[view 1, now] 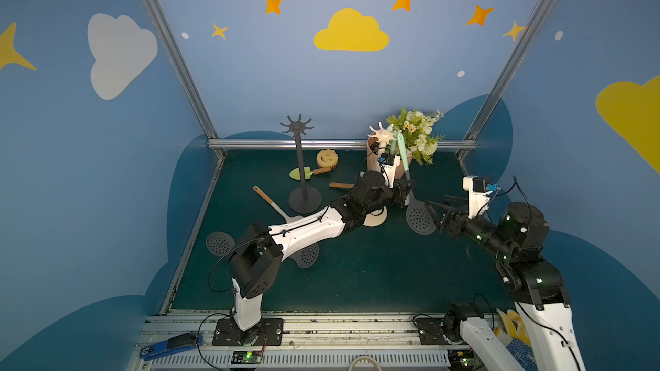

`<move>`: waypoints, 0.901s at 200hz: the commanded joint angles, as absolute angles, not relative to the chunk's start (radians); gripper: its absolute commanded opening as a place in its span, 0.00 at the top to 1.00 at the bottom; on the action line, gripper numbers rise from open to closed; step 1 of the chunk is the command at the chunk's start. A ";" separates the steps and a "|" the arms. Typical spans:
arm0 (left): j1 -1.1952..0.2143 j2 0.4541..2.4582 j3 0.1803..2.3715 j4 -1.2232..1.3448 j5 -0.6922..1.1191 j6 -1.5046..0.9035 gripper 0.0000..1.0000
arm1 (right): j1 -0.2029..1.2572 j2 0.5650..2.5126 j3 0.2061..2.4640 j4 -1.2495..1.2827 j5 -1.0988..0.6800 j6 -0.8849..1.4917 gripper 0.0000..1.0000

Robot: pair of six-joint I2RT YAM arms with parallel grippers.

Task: Hang the skimmer on the kitchen utensil rack
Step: Hang the skimmer on the rack.

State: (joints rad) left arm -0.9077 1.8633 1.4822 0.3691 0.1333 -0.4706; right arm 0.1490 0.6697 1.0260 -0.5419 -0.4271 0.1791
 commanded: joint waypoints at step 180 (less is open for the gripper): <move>-0.881 1.846 1.430 0.322 0.054 -0.674 0.97 | 0.147 0.666 1.032 -0.541 -0.417 0.183 0.28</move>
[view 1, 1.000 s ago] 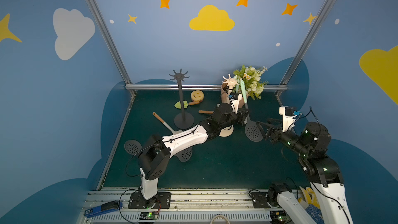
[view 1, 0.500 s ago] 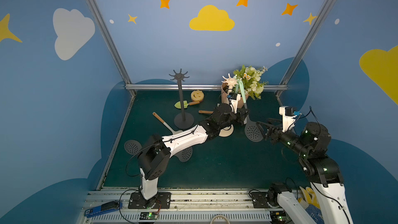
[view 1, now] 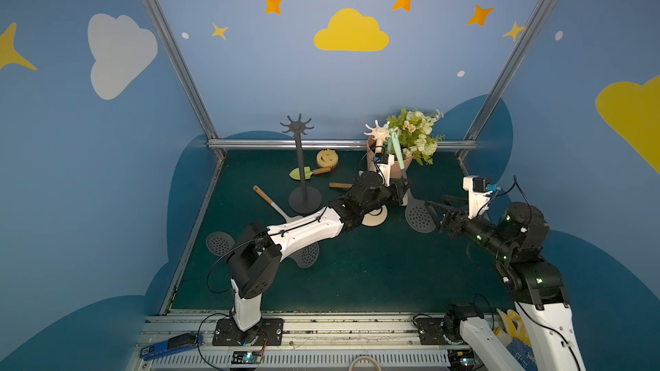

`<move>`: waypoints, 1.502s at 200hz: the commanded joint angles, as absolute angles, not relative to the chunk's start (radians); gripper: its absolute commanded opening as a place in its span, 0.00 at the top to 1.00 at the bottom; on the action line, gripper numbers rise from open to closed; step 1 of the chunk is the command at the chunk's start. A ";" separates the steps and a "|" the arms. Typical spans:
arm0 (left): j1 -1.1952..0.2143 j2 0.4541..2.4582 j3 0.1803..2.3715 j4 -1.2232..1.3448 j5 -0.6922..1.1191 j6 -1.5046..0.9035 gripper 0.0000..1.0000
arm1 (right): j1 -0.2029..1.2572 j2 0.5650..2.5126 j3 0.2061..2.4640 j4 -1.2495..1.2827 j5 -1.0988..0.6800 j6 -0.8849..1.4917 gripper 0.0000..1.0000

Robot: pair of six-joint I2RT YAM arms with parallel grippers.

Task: Hang the skimmer on the kitchen utensil rack
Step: Hang the skimmer on the rack.

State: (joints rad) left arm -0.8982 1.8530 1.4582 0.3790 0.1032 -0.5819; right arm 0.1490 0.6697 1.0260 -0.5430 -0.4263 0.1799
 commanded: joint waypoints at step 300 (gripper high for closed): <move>-0.737 1.394 0.983 0.083 -0.034 -0.741 0.24 | 0.106 0.821 0.853 -0.359 -0.281 0.542 0.28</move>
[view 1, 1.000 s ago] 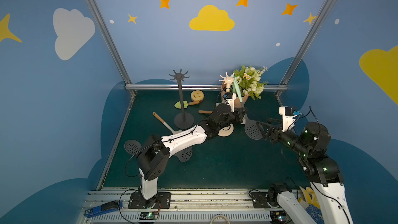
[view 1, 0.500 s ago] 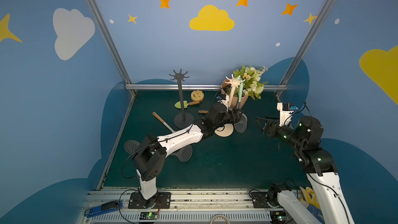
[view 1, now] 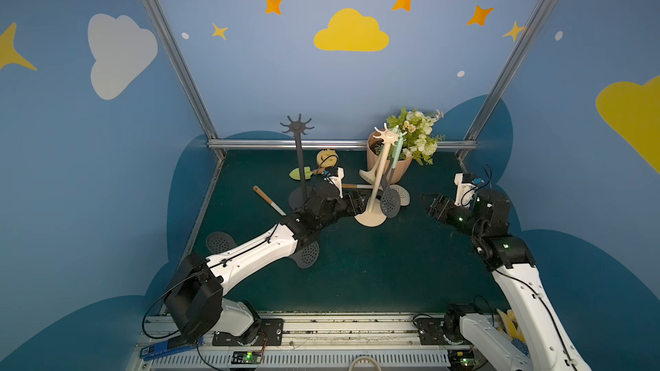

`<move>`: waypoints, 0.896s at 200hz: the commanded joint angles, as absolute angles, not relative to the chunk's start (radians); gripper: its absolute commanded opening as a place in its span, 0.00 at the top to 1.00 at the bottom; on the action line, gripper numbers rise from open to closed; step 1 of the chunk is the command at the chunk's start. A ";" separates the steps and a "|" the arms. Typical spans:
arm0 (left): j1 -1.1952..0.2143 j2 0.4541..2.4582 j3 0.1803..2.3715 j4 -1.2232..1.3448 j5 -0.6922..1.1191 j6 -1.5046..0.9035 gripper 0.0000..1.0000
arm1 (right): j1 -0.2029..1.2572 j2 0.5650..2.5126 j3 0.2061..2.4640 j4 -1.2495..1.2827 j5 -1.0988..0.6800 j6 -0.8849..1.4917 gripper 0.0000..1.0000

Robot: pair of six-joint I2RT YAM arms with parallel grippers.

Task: Hang the skimmer on the kitchen utensil rack
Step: Hang the skimmer on the rack.

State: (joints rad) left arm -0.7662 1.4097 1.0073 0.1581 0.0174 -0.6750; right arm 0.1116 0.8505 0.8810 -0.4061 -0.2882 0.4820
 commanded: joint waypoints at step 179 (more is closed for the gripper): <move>-0.567 2.028 1.422 0.109 0.061 -1.104 0.36 | 0.105 0.723 0.728 -0.359 -0.311 0.498 0.28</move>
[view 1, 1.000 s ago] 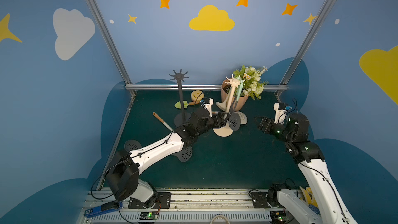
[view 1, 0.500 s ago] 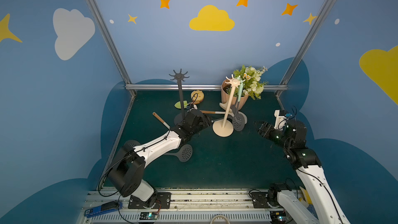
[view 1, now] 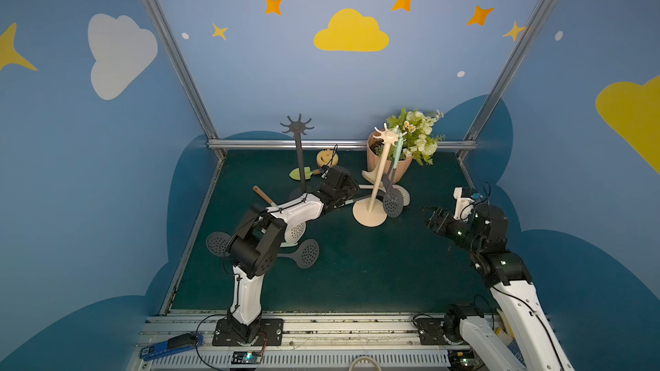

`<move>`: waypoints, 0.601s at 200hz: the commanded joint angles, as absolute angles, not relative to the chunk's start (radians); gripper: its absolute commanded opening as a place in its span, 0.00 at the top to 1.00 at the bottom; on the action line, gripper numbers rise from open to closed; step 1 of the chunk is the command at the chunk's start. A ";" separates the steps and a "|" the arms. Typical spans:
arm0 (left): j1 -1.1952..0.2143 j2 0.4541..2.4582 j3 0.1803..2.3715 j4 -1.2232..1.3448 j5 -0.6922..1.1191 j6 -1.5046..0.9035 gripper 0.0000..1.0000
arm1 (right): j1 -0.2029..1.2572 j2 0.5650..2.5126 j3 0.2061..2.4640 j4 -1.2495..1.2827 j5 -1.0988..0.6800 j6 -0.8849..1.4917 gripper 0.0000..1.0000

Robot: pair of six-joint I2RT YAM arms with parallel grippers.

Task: Hang the skimmer on the kitchen utensil rack
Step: Hang the skimmer on the rack, then adjust the skimmer at the center of the board.

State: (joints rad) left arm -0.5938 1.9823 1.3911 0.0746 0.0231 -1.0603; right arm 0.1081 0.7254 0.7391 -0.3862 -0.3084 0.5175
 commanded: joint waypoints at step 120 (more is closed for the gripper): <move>-0.477 2.255 1.614 0.115 0.247 -1.148 0.33 | -0.064 0.868 0.704 -0.225 -0.442 0.580 0.28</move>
State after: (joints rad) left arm -0.4877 2.2093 1.5642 0.1230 0.1944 -1.1202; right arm -0.0437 0.8646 0.7074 -0.2729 -0.3977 0.5655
